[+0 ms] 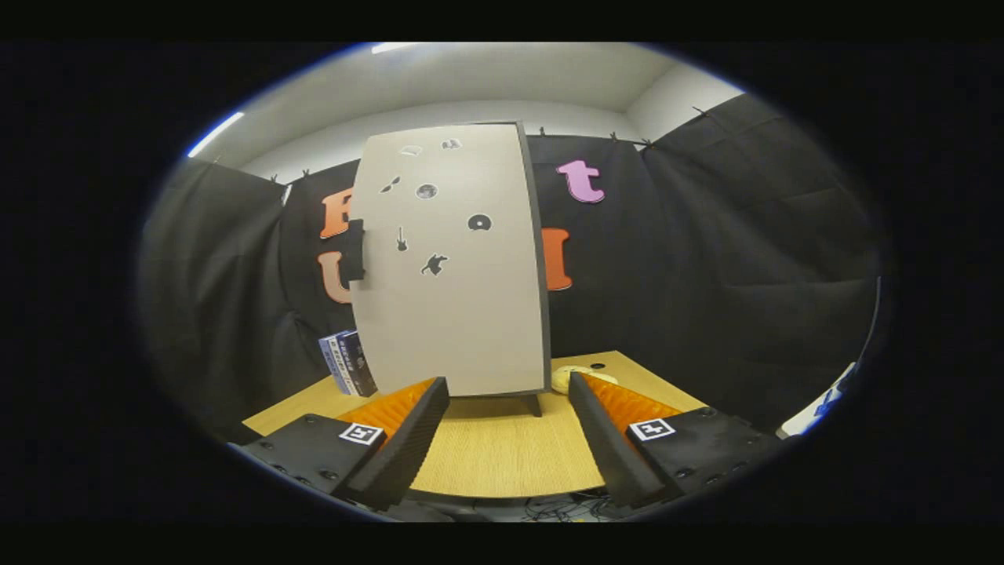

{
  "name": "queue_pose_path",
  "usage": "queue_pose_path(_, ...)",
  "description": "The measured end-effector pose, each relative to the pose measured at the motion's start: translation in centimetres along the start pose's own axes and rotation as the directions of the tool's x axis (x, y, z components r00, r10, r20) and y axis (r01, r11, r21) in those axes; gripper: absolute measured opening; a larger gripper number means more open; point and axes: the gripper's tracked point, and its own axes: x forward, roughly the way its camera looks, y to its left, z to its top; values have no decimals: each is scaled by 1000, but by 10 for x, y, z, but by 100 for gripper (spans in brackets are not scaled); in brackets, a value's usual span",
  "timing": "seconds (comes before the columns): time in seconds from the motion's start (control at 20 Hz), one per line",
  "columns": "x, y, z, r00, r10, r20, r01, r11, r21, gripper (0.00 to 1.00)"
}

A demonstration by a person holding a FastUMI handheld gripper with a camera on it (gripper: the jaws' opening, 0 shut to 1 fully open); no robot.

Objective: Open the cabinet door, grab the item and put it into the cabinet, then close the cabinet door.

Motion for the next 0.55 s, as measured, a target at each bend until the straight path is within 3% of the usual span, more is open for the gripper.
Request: queue_pose_path(0.55, 4, 0, -15, 1000, -5, -25, 5, 1000, -8, 98)
